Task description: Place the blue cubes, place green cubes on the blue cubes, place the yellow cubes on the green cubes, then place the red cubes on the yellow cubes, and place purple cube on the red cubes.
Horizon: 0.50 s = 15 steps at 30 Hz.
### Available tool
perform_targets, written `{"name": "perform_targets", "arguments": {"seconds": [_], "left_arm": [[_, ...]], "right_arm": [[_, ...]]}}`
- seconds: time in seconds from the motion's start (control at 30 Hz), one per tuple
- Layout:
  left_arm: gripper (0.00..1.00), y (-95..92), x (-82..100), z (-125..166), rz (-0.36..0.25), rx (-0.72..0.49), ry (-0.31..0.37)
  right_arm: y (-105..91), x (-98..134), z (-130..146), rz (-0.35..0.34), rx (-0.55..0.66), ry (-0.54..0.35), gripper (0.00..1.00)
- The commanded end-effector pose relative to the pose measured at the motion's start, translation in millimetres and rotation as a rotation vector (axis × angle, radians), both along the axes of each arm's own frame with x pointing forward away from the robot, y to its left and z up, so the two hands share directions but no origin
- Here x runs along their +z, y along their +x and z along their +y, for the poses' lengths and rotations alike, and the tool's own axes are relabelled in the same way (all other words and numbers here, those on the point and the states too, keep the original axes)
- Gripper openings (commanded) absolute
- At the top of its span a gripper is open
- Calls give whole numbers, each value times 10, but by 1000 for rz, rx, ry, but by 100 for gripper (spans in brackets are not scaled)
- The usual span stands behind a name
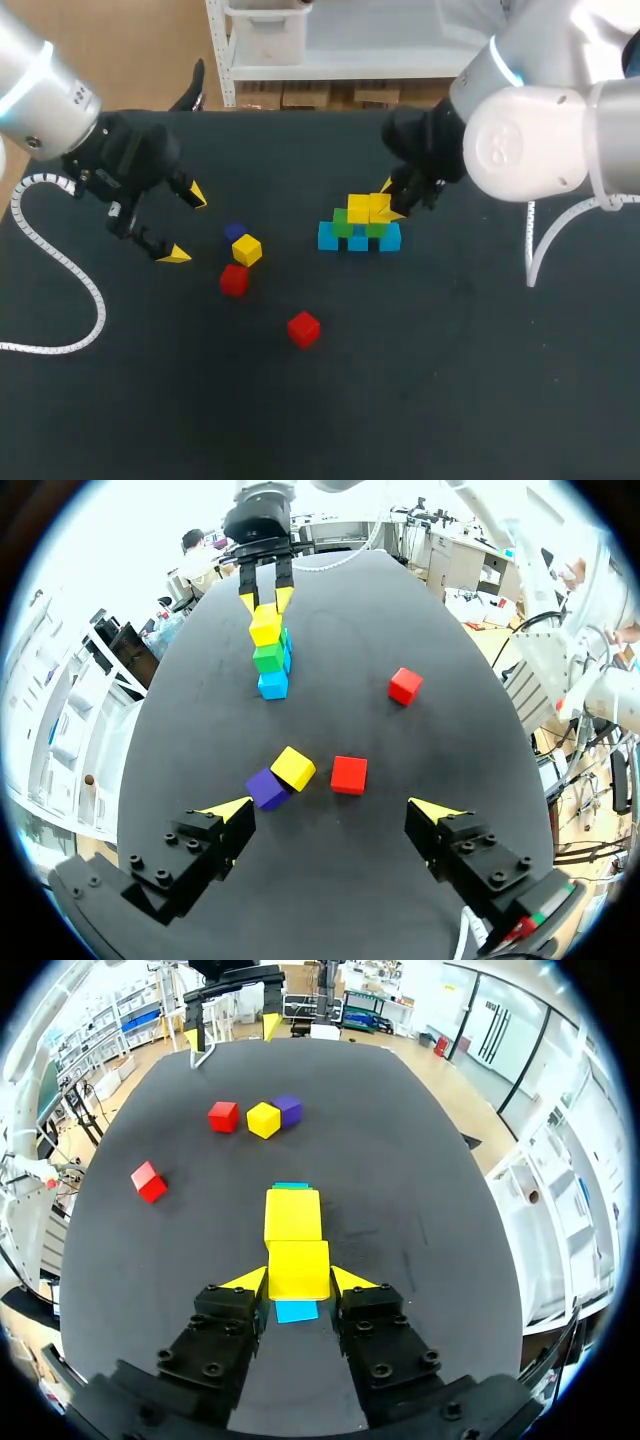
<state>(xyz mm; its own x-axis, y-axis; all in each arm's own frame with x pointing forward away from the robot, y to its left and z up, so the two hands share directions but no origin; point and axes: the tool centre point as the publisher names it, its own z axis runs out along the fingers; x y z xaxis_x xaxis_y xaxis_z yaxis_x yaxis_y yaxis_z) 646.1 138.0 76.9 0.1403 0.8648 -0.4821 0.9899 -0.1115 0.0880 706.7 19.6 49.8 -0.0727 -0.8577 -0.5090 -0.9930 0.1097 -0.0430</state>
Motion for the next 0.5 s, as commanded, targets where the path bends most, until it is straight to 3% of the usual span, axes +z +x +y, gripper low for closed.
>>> {"name": "perform_targets", "arguments": {"seconds": [0.03,0.33,0.37,0.43,0.47,0.5], "left_arm": [[100,-3,-8,15,-3,-3,-5],[100,-3,-8,15,-3,-3,-5],[100,-3,-8,15,-3,-3,-5],[100,-3,-8,15,-3,-3,-5],[100,-3,-8,15,-3,-3,-5],[100,-3,-8,15,-3,-3,-5]], "right_arm": [[17,-6,4,4,3,1,39],[16,-12,6,8,5,1,50],[16,-12,5,8,6,1,67],[17,-12,5,9,10,3,91],[17,-9,4,14,18,8,100],[13,2,9,20,33,10,100]]}}
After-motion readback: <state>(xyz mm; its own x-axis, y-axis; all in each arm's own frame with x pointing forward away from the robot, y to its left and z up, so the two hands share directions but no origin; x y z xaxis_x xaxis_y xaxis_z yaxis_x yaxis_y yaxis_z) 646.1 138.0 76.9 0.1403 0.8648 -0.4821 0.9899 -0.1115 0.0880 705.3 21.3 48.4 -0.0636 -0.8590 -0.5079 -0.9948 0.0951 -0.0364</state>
